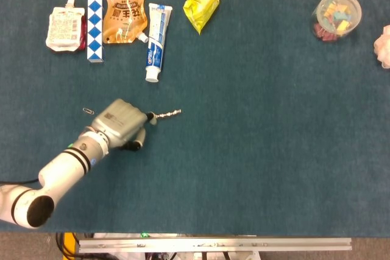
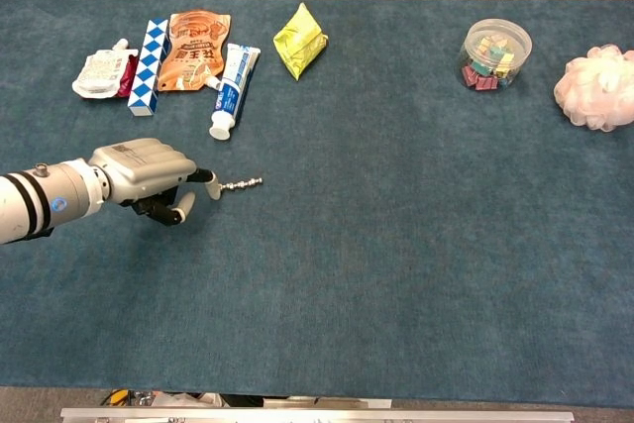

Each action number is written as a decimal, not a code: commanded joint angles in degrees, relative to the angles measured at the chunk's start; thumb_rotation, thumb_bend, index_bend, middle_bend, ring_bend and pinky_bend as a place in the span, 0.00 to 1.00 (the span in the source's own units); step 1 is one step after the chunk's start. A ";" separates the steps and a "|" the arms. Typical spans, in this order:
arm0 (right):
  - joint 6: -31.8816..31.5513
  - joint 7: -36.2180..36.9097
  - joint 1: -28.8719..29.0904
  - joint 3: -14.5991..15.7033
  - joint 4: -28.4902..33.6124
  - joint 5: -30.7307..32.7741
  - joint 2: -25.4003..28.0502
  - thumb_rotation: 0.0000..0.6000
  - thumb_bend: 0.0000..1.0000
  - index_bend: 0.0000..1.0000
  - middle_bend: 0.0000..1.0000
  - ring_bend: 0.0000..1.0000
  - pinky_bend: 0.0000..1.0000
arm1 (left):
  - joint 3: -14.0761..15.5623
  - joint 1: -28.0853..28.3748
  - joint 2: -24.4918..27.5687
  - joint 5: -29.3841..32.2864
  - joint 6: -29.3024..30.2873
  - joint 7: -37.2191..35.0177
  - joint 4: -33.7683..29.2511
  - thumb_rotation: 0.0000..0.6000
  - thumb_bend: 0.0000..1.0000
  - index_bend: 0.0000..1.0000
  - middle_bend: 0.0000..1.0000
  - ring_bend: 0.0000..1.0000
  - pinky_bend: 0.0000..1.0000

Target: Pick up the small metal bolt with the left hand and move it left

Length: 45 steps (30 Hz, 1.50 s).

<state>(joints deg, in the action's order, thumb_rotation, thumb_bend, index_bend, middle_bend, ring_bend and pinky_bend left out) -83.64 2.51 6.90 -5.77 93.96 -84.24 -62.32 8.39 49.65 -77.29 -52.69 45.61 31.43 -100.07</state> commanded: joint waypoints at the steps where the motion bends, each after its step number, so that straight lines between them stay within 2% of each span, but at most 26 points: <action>1: 0.09 -0.11 0.05 -0.02 0.06 0.04 -0.01 1.00 0.37 0.49 0.45 0.39 0.41 | -0.33 -0.08 0.55 1.09 0.26 -0.34 0.90 0.60 0.72 0.23 1.00 0.96 0.98; 8: 0.06 -0.42 0.16 -0.05 0.37 -0.20 -0.10 1.00 0.37 0.49 0.45 0.39 0.41 | -1.40 -0.70 1.31 1.70 0.63 -2.45 1.89 0.61 0.72 0.23 1.00 0.96 0.98; 10: 0.01 -0.47 0.15 -0.08 0.43 -0.18 -0.07 1.00 0.37 0.49 0.45 0.39 0.41 | -1.58 -1.15 1.70 0.79 1.13 -3.17 1.46 0.64 0.72 0.23 1.00 0.96 0.98; 12: -0.03 -0.48 0.12 -0.08 0.44 -0.20 -0.04 1.00 0.37 0.49 0.45 0.39 0.41 | -2.02 -2.14 1.67 -1.62 2.93 -4.17 0.95 0.77 0.72 0.24 0.99 0.96 0.98; 14: -0.03 -0.46 0.11 -0.06 0.44 -0.22 -0.04 1.00 0.37 0.49 0.45 0.39 0.41 | -2.39 -3.43 1.11 -4.83 4.90 -5.73 0.85 0.95 0.71 0.27 0.99 0.96 0.98; 16: 0.01 -0.34 0.12 -0.02 0.41 -0.28 -0.07 1.00 0.37 0.49 0.45 0.39 0.41 | -2.88 -4.59 0.43 -8.09 6.28 -7.94 0.97 1.00 0.69 0.28 0.99 0.96 0.97; 21: -0.16 -0.04 -0.02 0.03 0.22 -0.35 -0.03 1.00 0.37 0.49 0.45 0.39 0.41 | -4.03 -5.97 -2.10 -12.94 8.26 -10.19 3.13 1.00 0.53 0.36 0.99 0.96 0.97; 25: -0.34 0.20 -0.19 0.05 0.11 -0.31 0.04 1.00 0.37 0.49 0.45 0.39 0.41 | -4.92 -6.42 -4.52 -13.52 9.34 -8.71 4.14 1.00 0.45 0.39 0.99 0.96 0.98; 30: -0.31 0.63 -0.30 0.13 -0.21 -0.28 0.03 1.00 0.37 0.49 0.45 0.39 0.41 | -6.52 -5.94 -7.47 -10.55 9.25 -4.57 4.94 1.00 0.40 0.39 1.00 0.96 0.98; 35: -0.45 1.16 -0.38 0.09 -0.62 -0.33 -0.02 1.00 0.37 0.49 0.45 0.40 0.41 | -8.13 -4.99 -10.50 -5.79 9.40 0.71 6.70 1.00 0.40 0.40 1.00 0.97 0.99; 45: -0.52 2.08 -0.59 0.11 -1.35 -0.26 -0.02 1.00 0.37 0.49 0.45 0.40 0.41 | -8.77 -4.66 -13.94 -1.98 10.28 5.17 8.71 1.00 0.40 0.43 1.00 0.99 1.00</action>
<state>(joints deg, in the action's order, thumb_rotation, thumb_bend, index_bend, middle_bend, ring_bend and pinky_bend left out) -84.16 4.58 6.30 -5.66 92.62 -84.48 -62.34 -0.31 44.94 -90.95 -54.95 55.73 36.26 -91.51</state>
